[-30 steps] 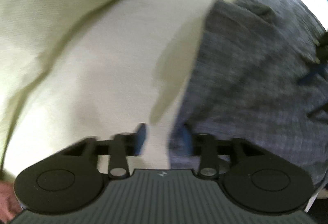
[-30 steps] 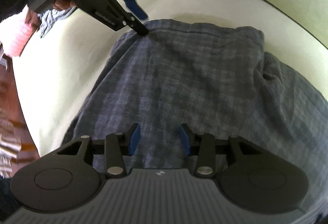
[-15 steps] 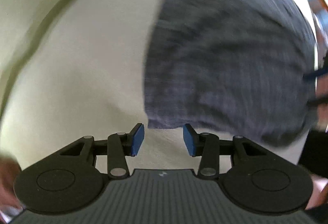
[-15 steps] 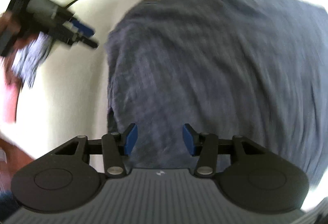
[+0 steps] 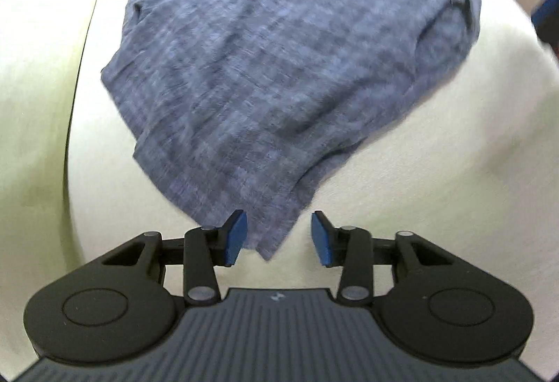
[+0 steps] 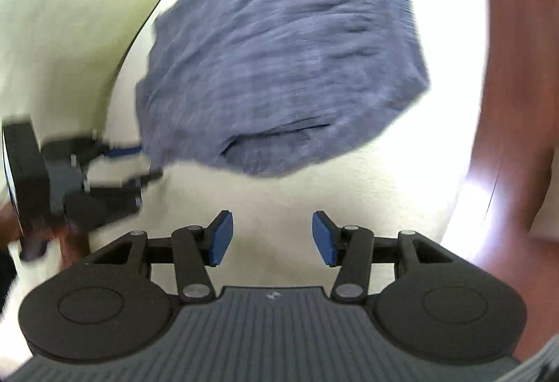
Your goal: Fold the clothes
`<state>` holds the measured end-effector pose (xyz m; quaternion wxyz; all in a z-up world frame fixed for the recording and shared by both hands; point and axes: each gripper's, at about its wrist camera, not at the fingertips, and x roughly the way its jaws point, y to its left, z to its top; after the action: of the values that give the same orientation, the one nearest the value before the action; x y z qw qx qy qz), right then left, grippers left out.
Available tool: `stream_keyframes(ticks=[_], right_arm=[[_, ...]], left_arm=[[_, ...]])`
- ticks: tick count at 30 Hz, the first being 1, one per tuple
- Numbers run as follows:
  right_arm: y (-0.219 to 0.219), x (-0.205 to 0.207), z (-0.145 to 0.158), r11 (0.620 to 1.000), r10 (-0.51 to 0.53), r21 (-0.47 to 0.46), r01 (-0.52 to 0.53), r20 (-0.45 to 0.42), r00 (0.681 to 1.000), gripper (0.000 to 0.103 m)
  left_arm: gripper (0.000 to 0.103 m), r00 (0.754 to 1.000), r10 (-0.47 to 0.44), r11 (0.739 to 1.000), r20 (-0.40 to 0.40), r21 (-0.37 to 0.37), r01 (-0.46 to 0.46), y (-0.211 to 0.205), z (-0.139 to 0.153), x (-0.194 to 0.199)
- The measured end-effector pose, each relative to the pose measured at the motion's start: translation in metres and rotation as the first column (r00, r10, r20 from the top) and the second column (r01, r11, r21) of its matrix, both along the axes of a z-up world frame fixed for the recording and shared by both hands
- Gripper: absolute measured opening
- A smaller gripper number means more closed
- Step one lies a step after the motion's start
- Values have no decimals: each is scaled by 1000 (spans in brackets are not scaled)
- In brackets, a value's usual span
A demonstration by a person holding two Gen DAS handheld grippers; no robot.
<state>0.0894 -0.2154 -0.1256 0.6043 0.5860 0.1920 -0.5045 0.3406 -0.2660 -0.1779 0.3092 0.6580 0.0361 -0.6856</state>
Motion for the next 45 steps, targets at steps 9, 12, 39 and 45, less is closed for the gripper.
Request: stream_keyframes(ticks=[9, 12, 39, 45], right_arm=[[11, -24, -55, 869, -483, 25, 494, 266, 835, 46], [8, -19, -63, 842, -526, 23, 539, 253, 812, 38], [-3, 7, -85, 841, -513, 71, 536, 420, 749, 23], [-10, 12, -68, 866, -439, -39, 499, 418, 795, 3]], left_arm=[[7, 984, -155, 986, 88, -52, 160, 15, -19, -7], [2, 978, -179, 980, 107, -66, 187, 10, -18, -1], [1, 979, -174, 976, 102, -117, 185, 27, -30, 5], [1, 989, -134, 983, 64, -114, 141, 26, -25, 8]])
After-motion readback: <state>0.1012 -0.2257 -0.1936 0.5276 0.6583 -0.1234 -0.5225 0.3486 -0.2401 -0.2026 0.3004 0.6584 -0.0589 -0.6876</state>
